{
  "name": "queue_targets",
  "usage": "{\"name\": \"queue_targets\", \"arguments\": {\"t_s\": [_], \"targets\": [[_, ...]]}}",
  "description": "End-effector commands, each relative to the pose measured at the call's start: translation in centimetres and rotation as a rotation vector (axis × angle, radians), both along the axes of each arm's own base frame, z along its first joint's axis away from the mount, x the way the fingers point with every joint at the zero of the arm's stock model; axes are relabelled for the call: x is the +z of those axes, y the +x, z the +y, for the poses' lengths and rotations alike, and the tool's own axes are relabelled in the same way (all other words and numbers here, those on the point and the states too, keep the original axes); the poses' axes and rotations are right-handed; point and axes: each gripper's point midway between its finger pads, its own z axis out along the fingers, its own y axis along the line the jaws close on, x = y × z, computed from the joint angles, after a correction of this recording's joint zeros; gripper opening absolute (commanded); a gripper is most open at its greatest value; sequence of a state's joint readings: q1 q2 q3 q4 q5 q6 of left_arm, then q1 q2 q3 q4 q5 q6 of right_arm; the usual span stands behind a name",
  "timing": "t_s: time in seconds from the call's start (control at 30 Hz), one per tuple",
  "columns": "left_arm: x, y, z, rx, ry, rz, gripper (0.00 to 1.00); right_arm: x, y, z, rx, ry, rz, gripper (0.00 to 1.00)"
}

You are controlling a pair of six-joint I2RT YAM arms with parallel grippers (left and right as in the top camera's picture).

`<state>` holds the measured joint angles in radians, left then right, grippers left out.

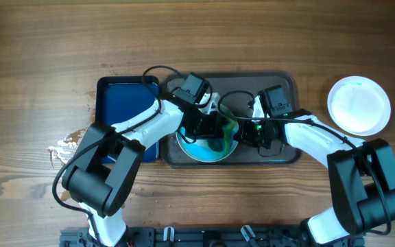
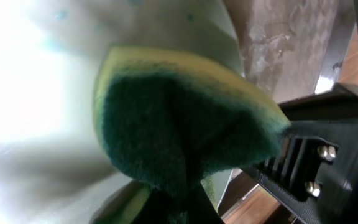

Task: Clean dirty plates on tray and stack at the side
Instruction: 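Scrub the held white plate with the sponge using the left gripper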

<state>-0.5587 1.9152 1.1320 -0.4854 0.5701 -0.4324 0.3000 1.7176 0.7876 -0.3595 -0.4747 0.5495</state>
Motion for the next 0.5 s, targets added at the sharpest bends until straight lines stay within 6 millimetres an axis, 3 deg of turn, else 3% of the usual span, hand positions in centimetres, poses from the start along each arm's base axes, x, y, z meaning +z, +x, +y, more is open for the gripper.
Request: {"name": "queue_targets", "arguments": {"t_s": [0.0,0.17,0.2,0.27,0.37,0.43,0.47], "targets": [[-2.1,1.6,3.0,0.146,0.140,0.006,0.04,-3.0,-2.3,-2.1,-0.021,-0.115,0.095,0.05],[-3.8,5.9,12.2,0.363,0.442,-0.100,0.04,-3.1,-2.5,-2.1,-0.020,-0.119,0.107,0.05],[-4.0,6.2,14.6,0.402,0.518,-0.102,0.04,-3.1,-2.5,-2.1,-0.020,-0.119,0.107,0.05],[-4.2,5.8,17.0,0.432,0.581,-0.069,0.04,-3.1,-2.5,-2.1,-0.020,-0.120,0.107,0.04],[-4.4,3.8,18.0,0.417,0.626,0.008,0.04,-3.1,-2.5,-2.1,-0.020,-0.120,0.106,0.05],[-4.4,2.2,16.6,0.333,0.604,0.048,0.04,-3.1,-2.5,-2.2,-0.020,-0.120,0.106,0.05],[-4.3,1.3,15.0,0.251,0.547,0.067,0.04,-3.1,-2.5,-2.2,-0.020,-0.120,0.107,0.04]]}}
